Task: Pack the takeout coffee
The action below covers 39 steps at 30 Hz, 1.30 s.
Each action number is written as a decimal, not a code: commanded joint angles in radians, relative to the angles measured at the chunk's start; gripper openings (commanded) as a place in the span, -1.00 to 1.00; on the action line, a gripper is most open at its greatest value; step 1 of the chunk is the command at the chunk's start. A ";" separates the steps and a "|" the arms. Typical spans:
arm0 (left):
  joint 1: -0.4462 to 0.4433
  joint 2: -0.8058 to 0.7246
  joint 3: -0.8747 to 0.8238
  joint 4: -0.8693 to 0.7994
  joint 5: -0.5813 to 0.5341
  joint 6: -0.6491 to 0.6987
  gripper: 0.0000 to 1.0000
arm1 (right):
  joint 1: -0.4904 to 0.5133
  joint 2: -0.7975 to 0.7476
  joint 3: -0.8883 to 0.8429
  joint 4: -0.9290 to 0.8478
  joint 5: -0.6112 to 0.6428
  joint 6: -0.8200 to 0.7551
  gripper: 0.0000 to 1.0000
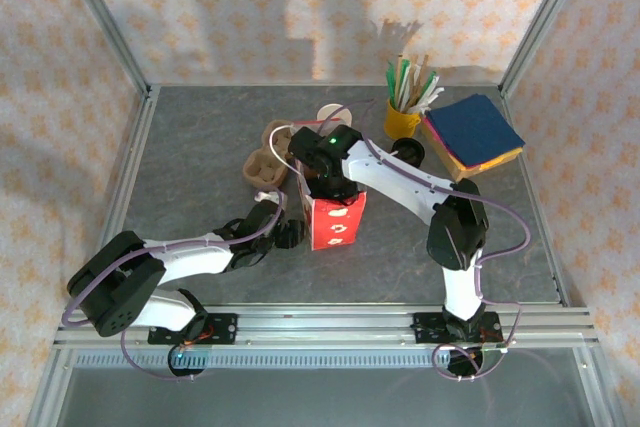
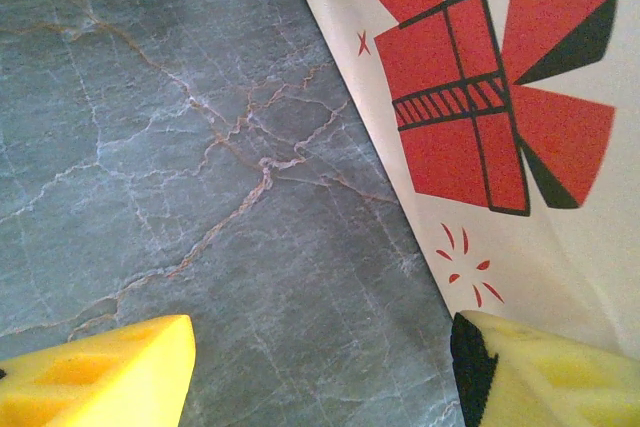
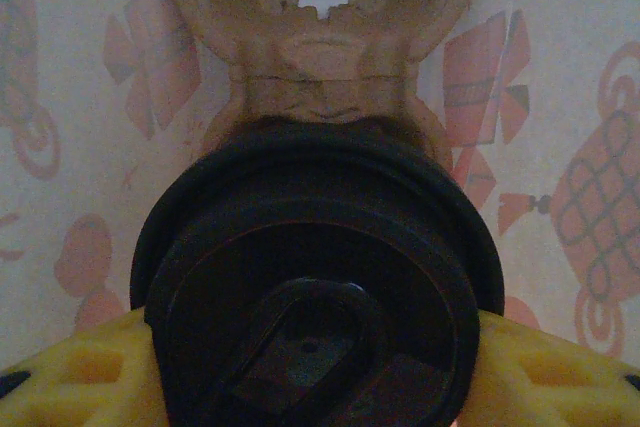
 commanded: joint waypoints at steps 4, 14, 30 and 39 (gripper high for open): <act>-0.007 -0.023 -0.009 -0.001 -0.031 -0.003 0.41 | -0.005 0.040 -0.048 0.013 -0.009 -0.015 -0.06; -0.007 -0.027 -0.009 -0.005 -0.031 -0.004 0.41 | -0.006 0.042 -0.073 0.036 -0.016 -0.017 -0.06; -0.007 -0.031 -0.016 -0.005 -0.031 -0.006 0.41 | -0.011 0.056 -0.113 0.074 -0.035 -0.024 -0.05; -0.007 -0.038 -0.019 -0.009 -0.036 -0.007 0.41 | -0.012 0.061 -0.135 0.094 -0.041 -0.024 -0.04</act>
